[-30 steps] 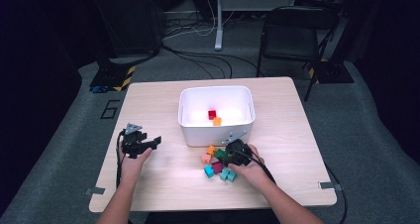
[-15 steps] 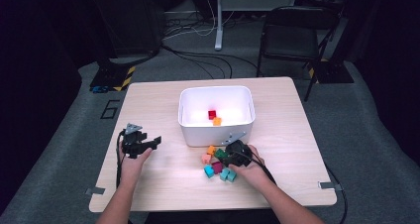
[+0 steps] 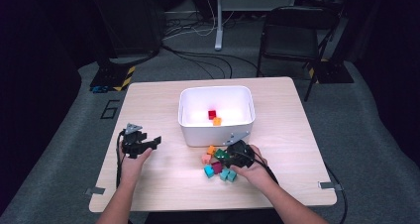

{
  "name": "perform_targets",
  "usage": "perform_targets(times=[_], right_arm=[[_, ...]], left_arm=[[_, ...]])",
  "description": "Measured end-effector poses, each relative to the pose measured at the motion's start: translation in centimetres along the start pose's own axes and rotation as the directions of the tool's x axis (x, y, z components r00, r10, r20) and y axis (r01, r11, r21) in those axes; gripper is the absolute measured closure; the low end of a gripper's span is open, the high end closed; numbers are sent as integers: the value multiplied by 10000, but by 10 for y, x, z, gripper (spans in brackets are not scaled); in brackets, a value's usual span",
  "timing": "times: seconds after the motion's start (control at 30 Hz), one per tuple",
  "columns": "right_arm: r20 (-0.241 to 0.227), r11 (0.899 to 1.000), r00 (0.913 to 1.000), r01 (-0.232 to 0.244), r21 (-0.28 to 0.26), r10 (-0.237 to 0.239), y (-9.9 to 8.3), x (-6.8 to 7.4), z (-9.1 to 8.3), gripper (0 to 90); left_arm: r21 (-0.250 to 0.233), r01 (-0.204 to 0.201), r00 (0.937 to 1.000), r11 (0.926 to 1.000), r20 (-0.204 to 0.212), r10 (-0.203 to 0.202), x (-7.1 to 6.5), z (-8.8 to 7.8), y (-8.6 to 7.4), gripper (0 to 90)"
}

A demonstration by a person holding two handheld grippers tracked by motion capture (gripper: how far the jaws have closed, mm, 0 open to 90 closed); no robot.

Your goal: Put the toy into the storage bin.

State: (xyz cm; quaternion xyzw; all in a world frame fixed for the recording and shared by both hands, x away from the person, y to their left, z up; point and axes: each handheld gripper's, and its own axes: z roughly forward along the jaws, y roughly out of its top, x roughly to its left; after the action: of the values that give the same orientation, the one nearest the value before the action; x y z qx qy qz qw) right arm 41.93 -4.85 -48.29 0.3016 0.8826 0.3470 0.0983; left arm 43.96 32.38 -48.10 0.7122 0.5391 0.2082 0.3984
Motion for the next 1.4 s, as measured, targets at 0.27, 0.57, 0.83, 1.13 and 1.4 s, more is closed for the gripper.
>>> perform_targets(times=[0.27,0.57,0.83,1.13,1.4], right_arm=[[-164,9997,9998,84,-224,-88,7,3,-21,585],[-371,9977,9988,306,-605,-329,23,5,-51,585],[-501,9970,9982,306,-709,-342,36,4,-71,585],[-668,9966,9973,235,-789,-288,53,0,-84,585],[-680,9954,9975,118,-950,-183,68,-8,-90,585]], left_arm=[[8,22,10000,10000,-8,-22,0,0,0,311],[6,1,10000,10000,-20,-1,0,0,0,310],[26,12,10000,10000,-16,-12,0,0,0,310],[38,20,10000,10000,-21,-20,0,0,0,310],[61,10,10000,10000,2,-10,0,1,0,310]])
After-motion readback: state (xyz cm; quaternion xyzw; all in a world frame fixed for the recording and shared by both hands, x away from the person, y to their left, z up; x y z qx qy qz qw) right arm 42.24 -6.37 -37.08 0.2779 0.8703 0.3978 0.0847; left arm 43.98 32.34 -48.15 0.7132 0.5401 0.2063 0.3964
